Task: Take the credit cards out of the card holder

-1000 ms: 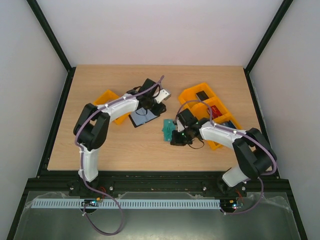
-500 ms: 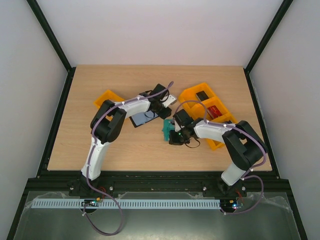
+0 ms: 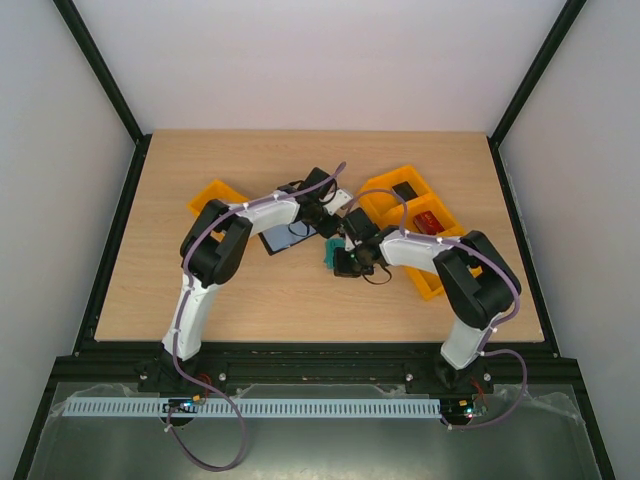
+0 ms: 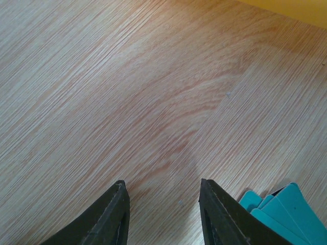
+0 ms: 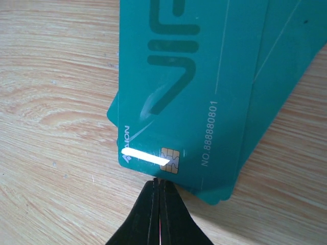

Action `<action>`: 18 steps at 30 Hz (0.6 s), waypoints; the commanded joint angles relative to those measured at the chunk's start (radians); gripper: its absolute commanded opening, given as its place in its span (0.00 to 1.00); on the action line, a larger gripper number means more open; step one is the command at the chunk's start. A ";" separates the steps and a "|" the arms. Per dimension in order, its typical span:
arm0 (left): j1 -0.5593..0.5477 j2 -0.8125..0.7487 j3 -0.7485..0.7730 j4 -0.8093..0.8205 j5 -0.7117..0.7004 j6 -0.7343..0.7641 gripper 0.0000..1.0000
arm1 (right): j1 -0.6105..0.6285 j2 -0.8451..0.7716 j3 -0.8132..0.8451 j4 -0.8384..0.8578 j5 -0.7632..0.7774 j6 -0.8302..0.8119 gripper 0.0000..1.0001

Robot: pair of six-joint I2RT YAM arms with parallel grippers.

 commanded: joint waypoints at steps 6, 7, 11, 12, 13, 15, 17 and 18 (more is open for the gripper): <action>0.000 0.042 0.002 -0.065 0.029 -0.004 0.39 | -0.034 0.045 0.046 0.052 0.013 0.046 0.02; 0.000 0.041 0.003 -0.065 0.030 -0.004 0.39 | -0.034 0.054 0.052 0.055 0.005 0.046 0.02; 0.001 0.045 0.053 -0.083 0.031 -0.002 0.39 | -0.034 0.029 0.049 0.052 -0.033 0.033 0.02; 0.003 0.045 0.080 -0.095 0.025 0.002 0.39 | -0.034 0.005 0.041 0.051 -0.042 0.027 0.02; 0.006 0.045 0.114 -0.109 0.018 0.005 0.40 | -0.034 -0.019 0.035 0.044 -0.047 0.019 0.02; 0.013 0.040 0.181 -0.141 -0.001 0.009 0.40 | -0.034 -0.067 0.035 0.007 -0.059 -0.015 0.02; 0.016 0.027 0.242 -0.171 -0.018 0.021 0.40 | -0.040 -0.098 0.052 -0.042 -0.068 -0.040 0.02; 0.018 0.016 0.263 -0.186 -0.026 0.027 0.40 | -0.050 -0.110 0.059 -0.065 -0.076 -0.047 0.02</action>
